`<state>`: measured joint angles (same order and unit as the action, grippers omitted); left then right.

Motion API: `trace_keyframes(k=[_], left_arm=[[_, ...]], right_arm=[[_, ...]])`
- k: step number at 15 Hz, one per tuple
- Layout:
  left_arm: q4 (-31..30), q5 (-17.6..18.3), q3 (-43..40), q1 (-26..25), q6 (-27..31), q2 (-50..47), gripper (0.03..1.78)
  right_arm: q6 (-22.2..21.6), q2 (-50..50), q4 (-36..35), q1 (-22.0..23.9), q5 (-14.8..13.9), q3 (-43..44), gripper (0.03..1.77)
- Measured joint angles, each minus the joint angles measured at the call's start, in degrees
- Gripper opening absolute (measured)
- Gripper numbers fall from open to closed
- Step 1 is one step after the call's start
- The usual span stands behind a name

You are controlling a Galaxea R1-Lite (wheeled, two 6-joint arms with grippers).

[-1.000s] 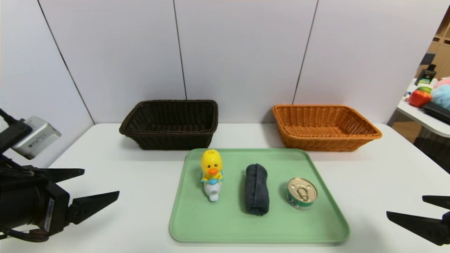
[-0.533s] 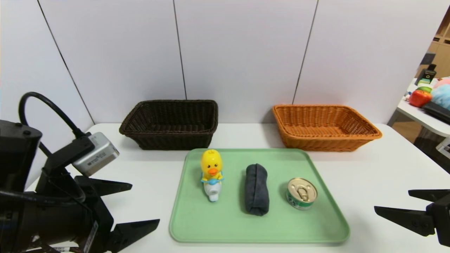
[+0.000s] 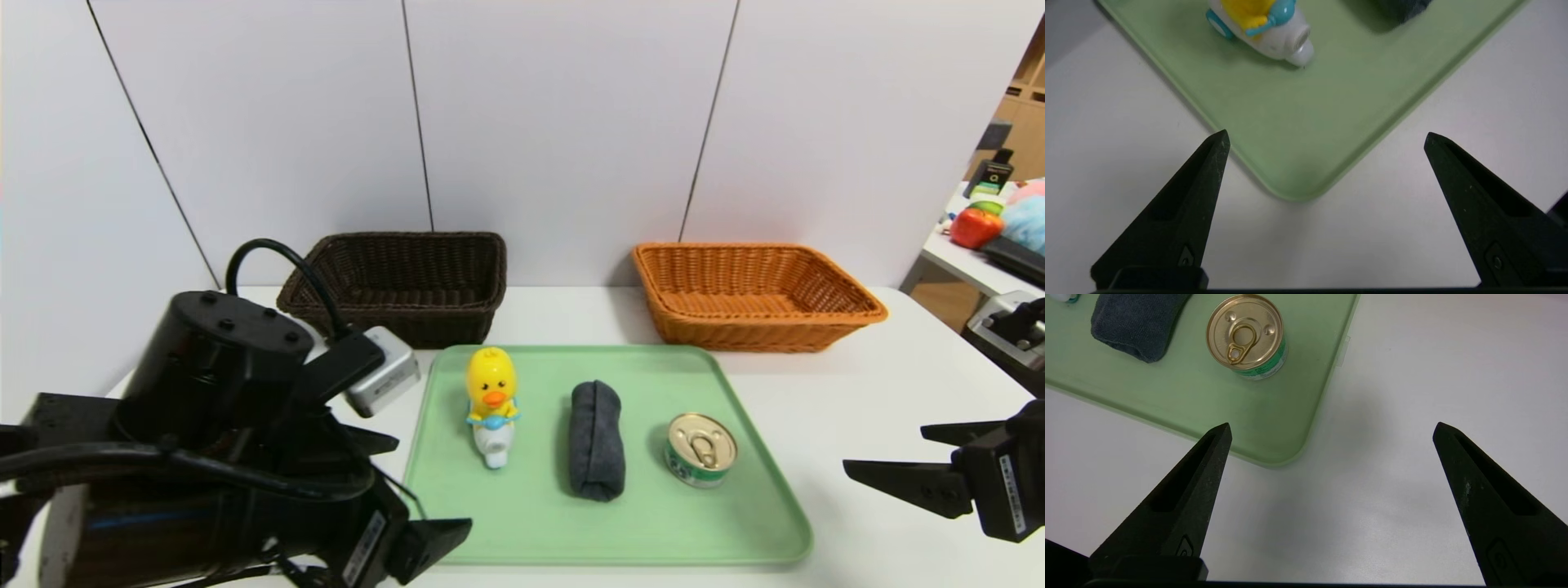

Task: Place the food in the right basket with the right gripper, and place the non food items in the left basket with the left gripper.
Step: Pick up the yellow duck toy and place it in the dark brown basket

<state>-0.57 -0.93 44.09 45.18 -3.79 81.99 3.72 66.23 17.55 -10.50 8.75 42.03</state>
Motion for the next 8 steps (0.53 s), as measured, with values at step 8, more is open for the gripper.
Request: trace_keyframes(k=[8], left_arm=[[-15.74,-14.45,-0.57,10.39,-10.15,10.86,1.69]], right_arm=[[-0.09,1.46,-0.09,0.99,-0.22,0.52,1.7]])
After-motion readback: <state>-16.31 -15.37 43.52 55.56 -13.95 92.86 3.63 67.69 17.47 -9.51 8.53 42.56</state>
